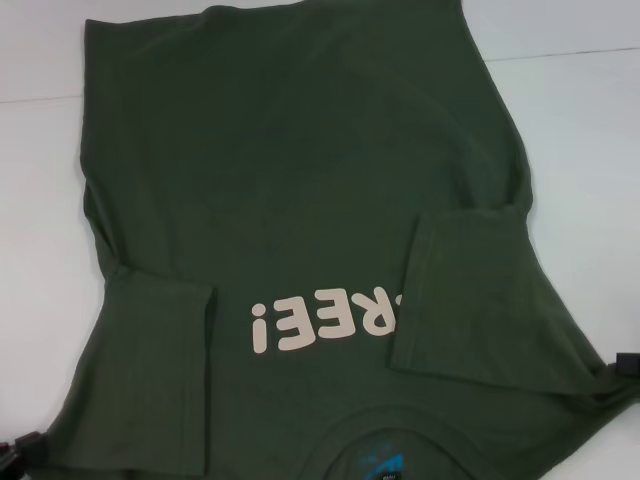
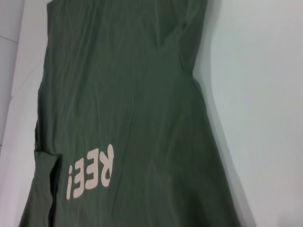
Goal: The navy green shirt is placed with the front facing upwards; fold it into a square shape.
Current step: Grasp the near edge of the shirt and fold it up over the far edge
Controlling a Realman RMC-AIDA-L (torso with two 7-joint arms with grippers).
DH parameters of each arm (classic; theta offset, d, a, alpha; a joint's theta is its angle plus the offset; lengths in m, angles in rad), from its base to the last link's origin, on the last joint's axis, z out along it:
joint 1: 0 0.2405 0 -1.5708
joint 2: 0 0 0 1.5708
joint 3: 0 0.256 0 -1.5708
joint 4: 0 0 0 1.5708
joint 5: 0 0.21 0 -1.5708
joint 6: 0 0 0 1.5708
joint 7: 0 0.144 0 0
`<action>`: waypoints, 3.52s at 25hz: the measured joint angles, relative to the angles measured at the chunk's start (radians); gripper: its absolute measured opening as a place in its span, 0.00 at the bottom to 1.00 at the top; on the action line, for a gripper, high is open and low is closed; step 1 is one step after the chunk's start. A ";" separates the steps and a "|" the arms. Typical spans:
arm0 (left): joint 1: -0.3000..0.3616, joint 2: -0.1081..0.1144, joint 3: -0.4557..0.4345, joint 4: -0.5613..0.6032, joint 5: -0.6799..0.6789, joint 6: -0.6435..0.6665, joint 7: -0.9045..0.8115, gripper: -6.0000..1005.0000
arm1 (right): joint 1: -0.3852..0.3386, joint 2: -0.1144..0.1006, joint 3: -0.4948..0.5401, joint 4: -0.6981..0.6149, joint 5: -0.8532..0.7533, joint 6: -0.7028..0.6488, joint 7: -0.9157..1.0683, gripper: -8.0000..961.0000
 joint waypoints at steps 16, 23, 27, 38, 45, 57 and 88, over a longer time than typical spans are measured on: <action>-0.039 0.015 -0.008 -0.023 0.000 0.045 -0.041 0.02 | 0.038 -0.004 0.027 -0.010 0.001 -0.010 -0.001 0.06; -0.063 0.025 -0.017 -0.024 -0.001 0.046 -0.073 0.02 | 0.059 -0.008 0.029 -0.011 0.002 -0.004 0.002 0.06; -0.077 0.028 -0.025 -0.024 -0.007 0.047 -0.076 0.02 | 0.070 -0.009 0.047 -0.012 0.005 -0.004 0.002 0.06; -0.185 0.027 -0.067 -0.023 -0.005 0.032 -0.119 0.02 | 0.119 -0.010 0.080 -0.012 0.024 0.009 0.020 0.06; -0.264 0.049 -0.073 -0.023 -0.005 -0.034 -0.192 0.02 | 0.164 -0.007 0.083 -0.010 0.061 0.061 0.072 0.06; -0.402 0.085 -0.082 -0.010 -0.013 -0.128 -0.266 0.02 | 0.277 0.001 0.087 -0.009 0.081 0.173 0.130 0.06; -0.585 0.060 -0.053 0.059 -0.007 -0.424 -0.277 0.02 | 0.434 0.039 0.066 0.002 0.137 0.518 0.130 0.06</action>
